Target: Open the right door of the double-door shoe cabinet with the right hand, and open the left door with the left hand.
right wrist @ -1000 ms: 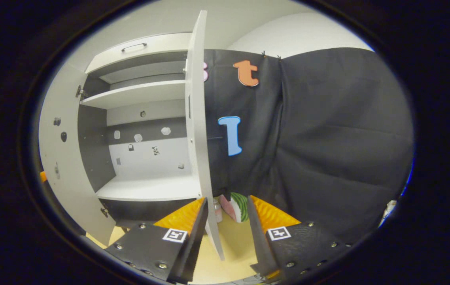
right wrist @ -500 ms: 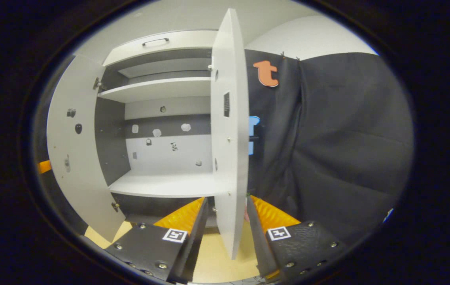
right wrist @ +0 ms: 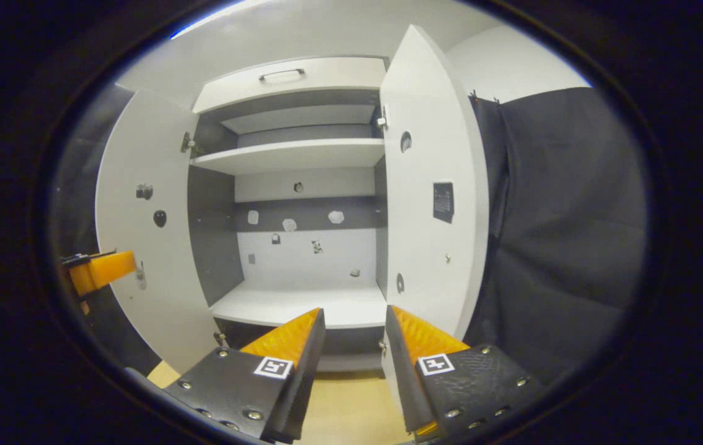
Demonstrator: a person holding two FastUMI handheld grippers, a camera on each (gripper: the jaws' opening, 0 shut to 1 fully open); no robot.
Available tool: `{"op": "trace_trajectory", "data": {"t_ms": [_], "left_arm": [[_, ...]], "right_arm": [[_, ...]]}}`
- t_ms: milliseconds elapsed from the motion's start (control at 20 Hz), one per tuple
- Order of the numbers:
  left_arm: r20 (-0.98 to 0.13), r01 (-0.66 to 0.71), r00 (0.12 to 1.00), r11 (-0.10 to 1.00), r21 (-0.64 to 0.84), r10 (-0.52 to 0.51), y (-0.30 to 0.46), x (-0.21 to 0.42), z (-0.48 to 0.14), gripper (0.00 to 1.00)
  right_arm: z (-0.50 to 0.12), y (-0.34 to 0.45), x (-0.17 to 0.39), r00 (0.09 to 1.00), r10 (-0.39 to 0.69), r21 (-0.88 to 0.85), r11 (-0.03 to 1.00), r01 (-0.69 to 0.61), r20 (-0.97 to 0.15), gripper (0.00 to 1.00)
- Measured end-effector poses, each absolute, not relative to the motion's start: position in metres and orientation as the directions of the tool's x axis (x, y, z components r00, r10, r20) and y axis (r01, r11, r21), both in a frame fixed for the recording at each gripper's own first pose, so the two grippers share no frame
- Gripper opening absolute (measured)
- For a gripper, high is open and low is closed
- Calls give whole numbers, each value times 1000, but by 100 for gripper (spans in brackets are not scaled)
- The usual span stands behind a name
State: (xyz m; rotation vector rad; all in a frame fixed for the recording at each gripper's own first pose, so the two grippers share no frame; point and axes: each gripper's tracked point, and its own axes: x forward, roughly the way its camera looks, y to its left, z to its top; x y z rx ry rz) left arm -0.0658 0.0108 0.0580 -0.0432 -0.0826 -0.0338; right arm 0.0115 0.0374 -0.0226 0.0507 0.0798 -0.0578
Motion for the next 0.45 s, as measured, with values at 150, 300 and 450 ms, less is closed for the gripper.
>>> {"op": "trace_trajectory", "data": {"t_ms": [150,300,450], "left_arm": [[92,53,995,998,-43,-48,-1,-53,66,92],[103,72,992,997,-20,-70,-13,-46,71,89],[106,91,990,996,-1,-90,-19,-42,73,89]], "right_arm": [[2,48,11,999,-41,63,997,43,-33,59],[17,53,10,999,-42,63,997,42,-2,59],[25,53,10,999,-53,60,997,52,13,59]]}}
